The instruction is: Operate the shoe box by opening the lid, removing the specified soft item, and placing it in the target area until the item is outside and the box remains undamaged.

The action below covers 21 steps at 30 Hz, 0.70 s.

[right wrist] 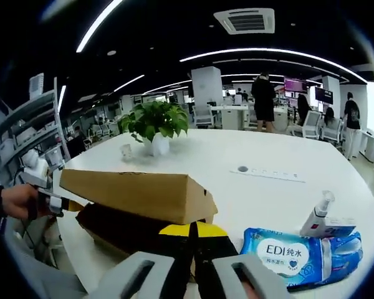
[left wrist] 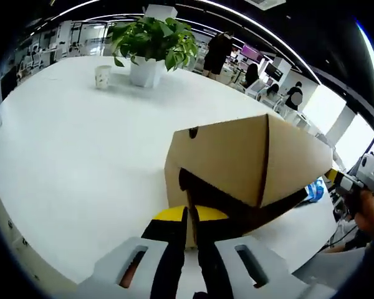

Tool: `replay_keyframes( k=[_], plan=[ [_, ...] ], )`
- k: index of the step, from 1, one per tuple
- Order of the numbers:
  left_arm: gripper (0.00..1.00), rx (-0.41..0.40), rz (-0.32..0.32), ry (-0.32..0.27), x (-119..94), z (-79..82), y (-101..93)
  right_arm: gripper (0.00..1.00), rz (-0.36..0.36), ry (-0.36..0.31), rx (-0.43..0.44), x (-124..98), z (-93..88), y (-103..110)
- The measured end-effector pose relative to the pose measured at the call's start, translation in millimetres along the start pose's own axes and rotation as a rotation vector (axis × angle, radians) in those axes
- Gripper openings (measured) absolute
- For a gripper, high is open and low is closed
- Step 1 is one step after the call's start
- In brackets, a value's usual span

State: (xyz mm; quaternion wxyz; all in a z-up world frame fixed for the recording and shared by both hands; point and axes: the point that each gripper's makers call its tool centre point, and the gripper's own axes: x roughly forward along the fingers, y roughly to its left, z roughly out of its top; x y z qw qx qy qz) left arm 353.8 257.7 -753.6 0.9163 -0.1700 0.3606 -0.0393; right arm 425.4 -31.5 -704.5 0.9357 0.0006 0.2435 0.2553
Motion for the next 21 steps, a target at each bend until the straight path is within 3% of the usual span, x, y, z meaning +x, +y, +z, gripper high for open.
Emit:
replay_keyframes(
  k=[9,21],
  plan=[
    [0.0,0.032,-0.021,-0.041,-15.3,-0.1,-2.7,0.0,0.028,0.021,0.031,-0.2,-18.9,8.9],
    [0.0,0.05,-0.077,-0.047,-25.7,-14.4,-12.3,0.0,0.034,0.044,0.046,-1.6,-33.6,12.9]
  ],
)
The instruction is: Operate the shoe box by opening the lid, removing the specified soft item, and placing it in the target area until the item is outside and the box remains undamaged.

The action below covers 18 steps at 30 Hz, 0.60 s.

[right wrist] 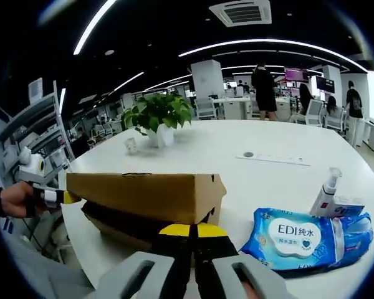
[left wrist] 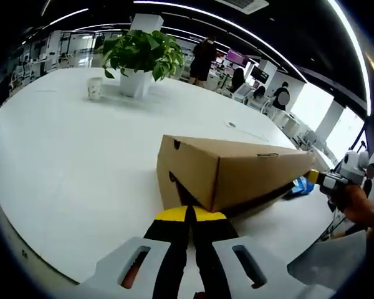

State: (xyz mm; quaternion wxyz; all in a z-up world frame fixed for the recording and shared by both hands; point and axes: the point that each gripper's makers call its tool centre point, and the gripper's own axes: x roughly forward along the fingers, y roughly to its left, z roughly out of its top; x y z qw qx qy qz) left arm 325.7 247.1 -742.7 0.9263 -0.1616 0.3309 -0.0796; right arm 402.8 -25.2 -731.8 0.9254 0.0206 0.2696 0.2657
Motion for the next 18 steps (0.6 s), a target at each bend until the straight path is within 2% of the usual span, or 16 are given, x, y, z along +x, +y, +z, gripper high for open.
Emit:
replay_keyframes(
  k=[18],
  plan=[
    [0.0,0.007,0.008,0.005,-2.9,-8.2,1.5,0.0,-0.004,0.039,0.034,0.8,-18.0,-1.8]
  ],
)
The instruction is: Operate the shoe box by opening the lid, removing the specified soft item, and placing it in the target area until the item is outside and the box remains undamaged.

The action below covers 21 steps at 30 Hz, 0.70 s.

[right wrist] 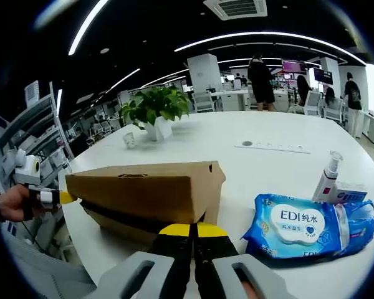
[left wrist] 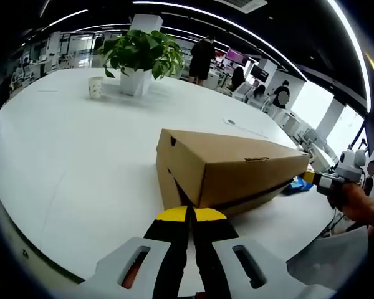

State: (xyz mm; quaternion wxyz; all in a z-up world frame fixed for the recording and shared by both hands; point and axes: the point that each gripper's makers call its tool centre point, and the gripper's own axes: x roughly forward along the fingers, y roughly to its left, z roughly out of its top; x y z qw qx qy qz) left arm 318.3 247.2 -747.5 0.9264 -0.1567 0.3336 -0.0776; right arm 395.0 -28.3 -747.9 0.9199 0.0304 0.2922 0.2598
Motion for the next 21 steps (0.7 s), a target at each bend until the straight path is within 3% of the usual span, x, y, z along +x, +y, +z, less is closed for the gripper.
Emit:
replay_keyframes(
  k=[21],
  plan=[
    [0.0,-0.014,0.002,0.032,3.0,-13.0,-3.0,0.0,-0.008,0.043,0.026,-2.5,-12.8,-4.2]
  ],
)
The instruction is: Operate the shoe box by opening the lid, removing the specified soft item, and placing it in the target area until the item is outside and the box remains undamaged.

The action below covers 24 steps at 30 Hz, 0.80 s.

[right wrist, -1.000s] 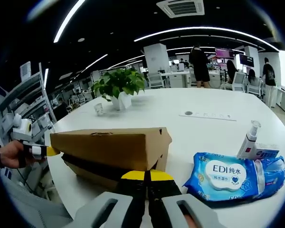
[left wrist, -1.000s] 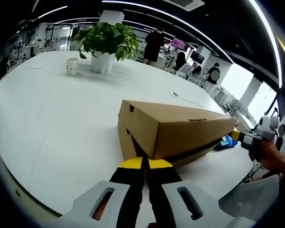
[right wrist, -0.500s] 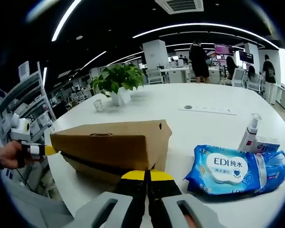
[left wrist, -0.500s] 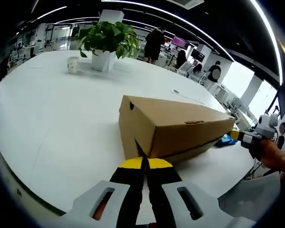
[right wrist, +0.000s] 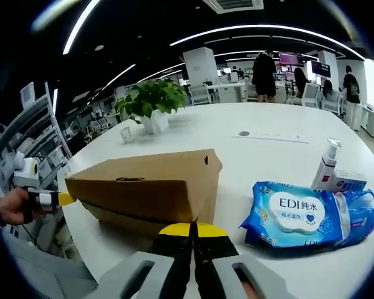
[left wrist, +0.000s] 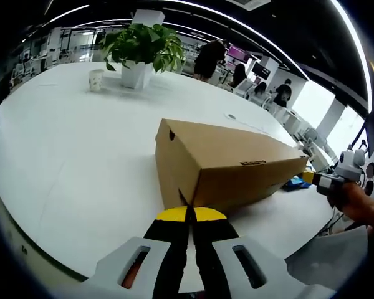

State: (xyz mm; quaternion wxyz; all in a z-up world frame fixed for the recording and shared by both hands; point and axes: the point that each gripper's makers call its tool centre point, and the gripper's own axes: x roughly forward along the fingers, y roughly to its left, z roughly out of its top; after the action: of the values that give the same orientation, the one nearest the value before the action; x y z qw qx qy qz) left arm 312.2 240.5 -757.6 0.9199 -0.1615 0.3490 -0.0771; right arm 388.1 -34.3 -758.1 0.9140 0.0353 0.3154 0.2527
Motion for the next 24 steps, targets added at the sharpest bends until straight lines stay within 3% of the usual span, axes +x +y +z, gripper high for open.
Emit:
replay_keyframes(
  k=[24],
  plan=[
    [0.0,-0.038,-0.007,0.032,-0.7,-17.0,5.8,0.0,0.027,0.04,0.074,0.0,-22.0,-4.3]
  ],
)
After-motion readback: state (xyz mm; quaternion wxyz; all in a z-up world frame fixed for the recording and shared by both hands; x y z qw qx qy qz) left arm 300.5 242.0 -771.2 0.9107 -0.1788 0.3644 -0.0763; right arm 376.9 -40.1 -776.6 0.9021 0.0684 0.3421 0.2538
